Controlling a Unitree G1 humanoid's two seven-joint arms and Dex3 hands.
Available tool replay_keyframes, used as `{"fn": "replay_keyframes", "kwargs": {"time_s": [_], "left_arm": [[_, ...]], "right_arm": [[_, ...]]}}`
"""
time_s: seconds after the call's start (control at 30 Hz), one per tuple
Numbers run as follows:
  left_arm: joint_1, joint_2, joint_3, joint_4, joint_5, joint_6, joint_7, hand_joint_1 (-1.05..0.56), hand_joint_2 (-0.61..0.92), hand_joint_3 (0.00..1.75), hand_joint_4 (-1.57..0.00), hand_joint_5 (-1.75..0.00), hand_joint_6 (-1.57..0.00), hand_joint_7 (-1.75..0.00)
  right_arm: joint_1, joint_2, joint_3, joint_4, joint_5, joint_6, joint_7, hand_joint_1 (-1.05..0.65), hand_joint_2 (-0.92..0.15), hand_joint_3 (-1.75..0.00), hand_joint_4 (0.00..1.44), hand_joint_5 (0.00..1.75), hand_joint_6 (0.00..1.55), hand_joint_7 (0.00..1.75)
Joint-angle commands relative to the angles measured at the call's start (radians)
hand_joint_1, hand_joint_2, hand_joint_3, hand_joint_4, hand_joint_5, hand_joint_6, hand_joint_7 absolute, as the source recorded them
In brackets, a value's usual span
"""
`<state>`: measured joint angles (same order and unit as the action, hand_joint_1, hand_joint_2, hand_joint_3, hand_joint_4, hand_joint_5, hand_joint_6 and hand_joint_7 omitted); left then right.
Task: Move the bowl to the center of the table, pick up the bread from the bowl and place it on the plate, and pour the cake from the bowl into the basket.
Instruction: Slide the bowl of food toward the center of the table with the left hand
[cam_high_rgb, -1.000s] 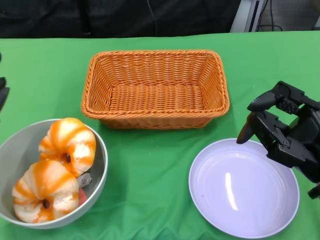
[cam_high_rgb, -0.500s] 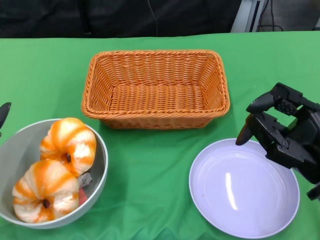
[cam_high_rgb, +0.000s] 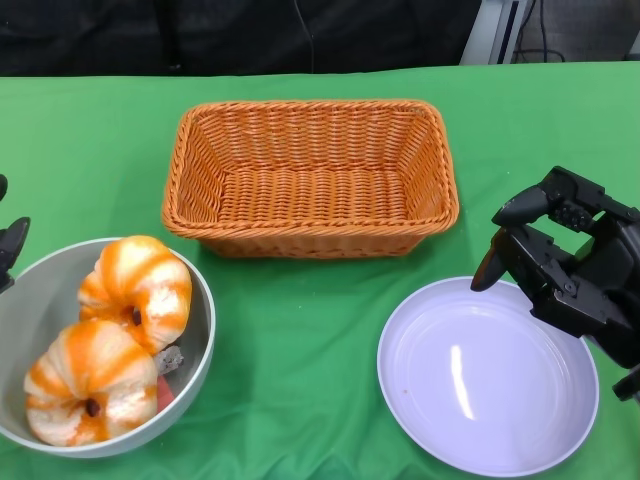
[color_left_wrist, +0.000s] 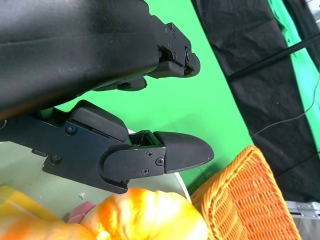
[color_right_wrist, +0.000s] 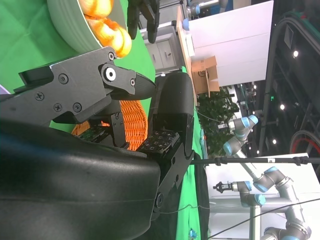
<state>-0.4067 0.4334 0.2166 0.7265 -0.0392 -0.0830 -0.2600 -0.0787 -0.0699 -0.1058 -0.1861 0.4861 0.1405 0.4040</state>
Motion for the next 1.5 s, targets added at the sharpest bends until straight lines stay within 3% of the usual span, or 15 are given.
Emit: {"fn": "replay_keyframes", "kwargs": {"time_s": [0.03, 0.43, 0.63, 1.23, 1.5], "left_arm": [[-0.018, 0.037, -0.022, 0.016, 0.019, 0.012, -0.017, -0.83, 0.92, 0.61, -0.26, -0.01, -0.19, 0.00], [-0.015, 0.047, -0.064, -0.005, 0.030, 0.062, -0.055, -0.81, 0.92, 0.61, -0.23, 0.00, -0.19, 0.00], [-0.004, 0.028, -0.063, -0.032, 0.030, 0.130, -0.027, -0.82, 0.92, 0.57, -0.30, -0.03, -0.27, -0.03], [0.015, 0.006, -0.105, -0.086, 0.079, 0.245, 0.025, -0.81, 0.92, 0.68, -0.23, -0.01, -0.17, 0.00], [0.044, -0.016, -0.069, -0.128, 0.023, 0.238, 0.009, -0.84, 0.92, 0.65, -0.23, 0.00, -0.16, 0.00]], "right_arm": [[-0.007, -0.004, -0.006, -0.009, 0.006, -0.009, -0.002, -0.08, -0.77, -0.65, 0.62, 1.52, 0.66, 1.13], [-0.009, -0.003, -0.006, -0.007, 0.004, -0.011, -0.003, -0.10, -0.76, -0.65, 0.63, 1.52, 0.66, 1.14], [-0.009, -0.003, -0.006, -0.002, 0.002, -0.021, 0.003, -0.09, -0.76, -0.65, 0.63, 1.52, 0.65, 1.14], [-0.010, -0.001, -0.001, 0.003, -0.006, -0.039, -0.001, -0.10, -0.75, -0.66, 0.63, 1.52, 0.66, 1.13], [-0.015, -0.002, 0.002, 0.022, -0.009, -0.055, 0.003, -0.10, -0.77, -0.63, 0.63, 1.51, 0.66, 1.12]]}}
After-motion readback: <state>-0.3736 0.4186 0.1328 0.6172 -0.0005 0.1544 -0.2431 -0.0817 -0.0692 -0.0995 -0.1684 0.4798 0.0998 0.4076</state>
